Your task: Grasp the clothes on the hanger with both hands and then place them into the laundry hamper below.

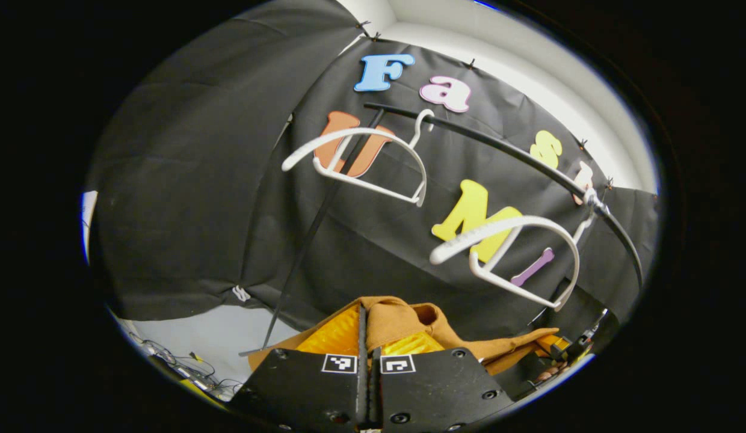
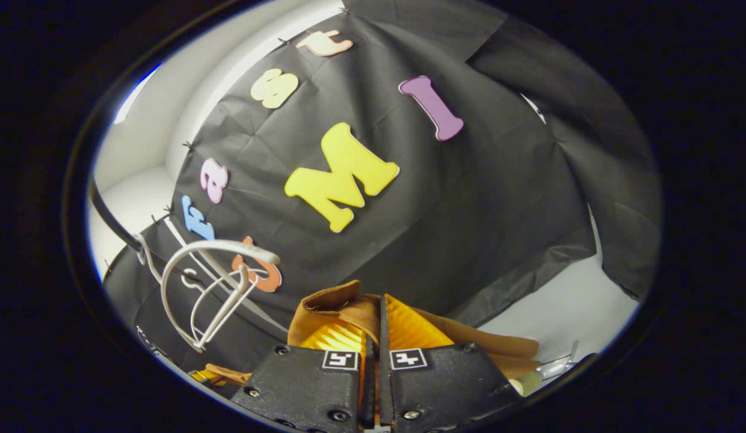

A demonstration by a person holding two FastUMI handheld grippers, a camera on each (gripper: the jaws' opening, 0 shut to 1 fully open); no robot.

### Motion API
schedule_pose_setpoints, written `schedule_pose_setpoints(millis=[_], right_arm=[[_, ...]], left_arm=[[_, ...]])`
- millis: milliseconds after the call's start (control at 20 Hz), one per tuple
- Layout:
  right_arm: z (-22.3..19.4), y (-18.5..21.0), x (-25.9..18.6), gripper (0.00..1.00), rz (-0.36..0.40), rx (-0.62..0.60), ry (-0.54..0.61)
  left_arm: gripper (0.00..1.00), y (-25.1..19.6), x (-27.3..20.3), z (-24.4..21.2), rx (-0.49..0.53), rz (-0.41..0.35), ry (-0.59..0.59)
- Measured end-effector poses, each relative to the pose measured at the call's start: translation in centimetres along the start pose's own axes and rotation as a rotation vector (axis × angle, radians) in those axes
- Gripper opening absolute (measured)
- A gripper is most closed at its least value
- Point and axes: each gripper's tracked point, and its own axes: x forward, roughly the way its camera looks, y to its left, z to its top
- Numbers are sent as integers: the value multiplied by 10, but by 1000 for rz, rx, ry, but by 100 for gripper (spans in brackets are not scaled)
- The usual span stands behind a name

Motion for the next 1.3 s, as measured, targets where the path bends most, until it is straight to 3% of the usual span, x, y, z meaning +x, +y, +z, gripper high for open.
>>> schedule_pose_setpoints(millis=[500,1000,1050,1200,1250,1300], right_arm=[[-62,12,-32,6,42,-116,102],[-96,89,-74,6,242,-214,200],[-100,100,-76,6,271,-225,220],[-119,124,-85,6,333,-262,273],[-126,130,-88,6,356,-277,294],[-132,136,-92,6,375,-284,311]], left_arm=[[1,-35,-27,-45,119,3,11],[0,-119,-52,-50,228,-165,19],[6,-129,-53,-50,231,-186,22],[6,-149,-60,-53,250,-239,36],[1,-152,-61,-54,259,-250,41],[6,-155,-62,-54,265,-260,45]])
